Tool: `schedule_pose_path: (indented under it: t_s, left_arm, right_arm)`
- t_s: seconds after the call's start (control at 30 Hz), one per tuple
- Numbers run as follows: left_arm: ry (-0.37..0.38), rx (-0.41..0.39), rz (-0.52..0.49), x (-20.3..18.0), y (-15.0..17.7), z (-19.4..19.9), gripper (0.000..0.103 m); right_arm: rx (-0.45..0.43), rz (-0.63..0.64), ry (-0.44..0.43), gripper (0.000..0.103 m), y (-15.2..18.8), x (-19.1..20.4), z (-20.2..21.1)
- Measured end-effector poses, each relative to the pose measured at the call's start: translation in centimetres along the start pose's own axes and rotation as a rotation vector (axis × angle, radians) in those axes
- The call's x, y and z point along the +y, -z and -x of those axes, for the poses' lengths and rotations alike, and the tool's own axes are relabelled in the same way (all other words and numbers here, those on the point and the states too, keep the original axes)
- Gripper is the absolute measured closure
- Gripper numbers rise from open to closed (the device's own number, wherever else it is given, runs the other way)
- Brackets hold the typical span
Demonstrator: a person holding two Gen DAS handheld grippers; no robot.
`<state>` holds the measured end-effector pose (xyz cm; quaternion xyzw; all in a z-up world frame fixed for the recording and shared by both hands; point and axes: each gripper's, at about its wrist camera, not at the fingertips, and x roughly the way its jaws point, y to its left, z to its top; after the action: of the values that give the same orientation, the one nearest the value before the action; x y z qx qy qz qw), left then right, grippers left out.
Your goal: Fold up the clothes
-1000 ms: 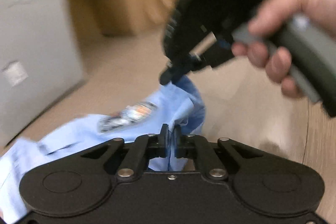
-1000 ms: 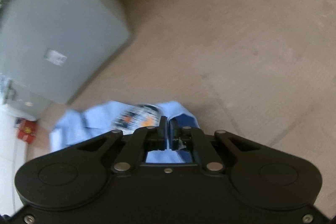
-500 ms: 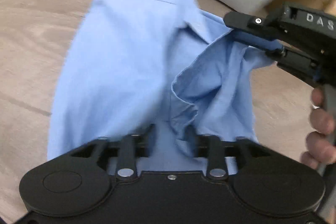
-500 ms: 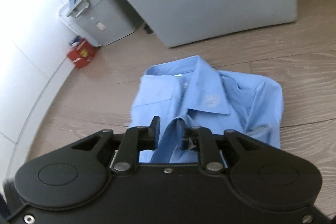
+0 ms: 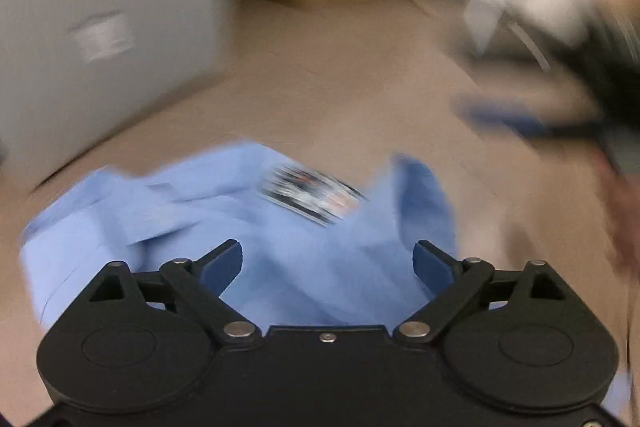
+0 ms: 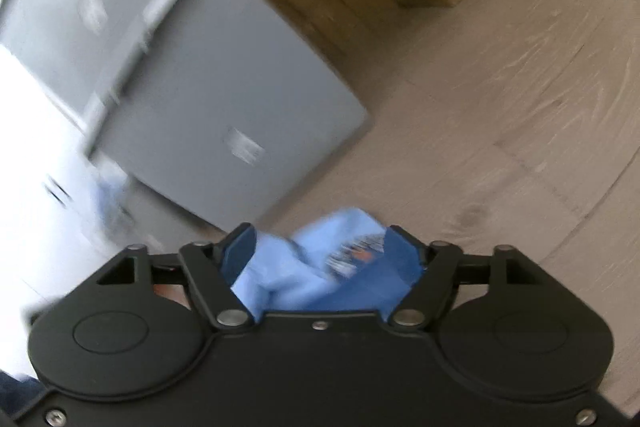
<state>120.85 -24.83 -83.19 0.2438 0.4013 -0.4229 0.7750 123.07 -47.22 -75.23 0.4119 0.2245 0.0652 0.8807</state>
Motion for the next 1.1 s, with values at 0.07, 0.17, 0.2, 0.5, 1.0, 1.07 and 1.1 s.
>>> schedule_pose_path:
  t_s: [0.07,0.17,0.2,0.5,1.0,1.07,1.1]
  left_arm:
    - [-0.019,0.024,-0.110,-2.9,1.8,0.0,0.011]
    - [-0.088,-0.041,-0.273,-5.6,4.3,1.1,0.011]
    - [-0.168,-0.117,-0.376,-7.2,4.7,1.2,0.011]
    - [-0.278,-0.087,-0.619,-9.5,2.5,-4.5,0.027]
    - [-0.279,-0.198,0.326,2.3,5.2,0.3,0.087]
    - [-0.246,-0.109,0.554,4.9,7.0,0.1,0.064]
    - [-0.242,-0.026,0.679,6.5,8.3,-0.5,0.056]
  right_arm:
    - [0.134,0.086,0.032,0.027,0.3,1.4,-4.6]
    - [0.262,0.178,-0.066,0.031,0.6,4.1,-7.0]
    - [0.235,0.170,-0.033,0.031,0.3,3.8,-5.9]
    - [0.257,-0.296,0.353,0.026,-1.7,-8.3,0.2]
    - [0.373,0.291,0.160,0.098,0.4,6.3,-10.5]
    - [0.463,0.550,0.122,0.098,3.3,11.6,-14.3]
    - [0.499,0.631,0.116,0.098,4.7,12.8,-15.9]
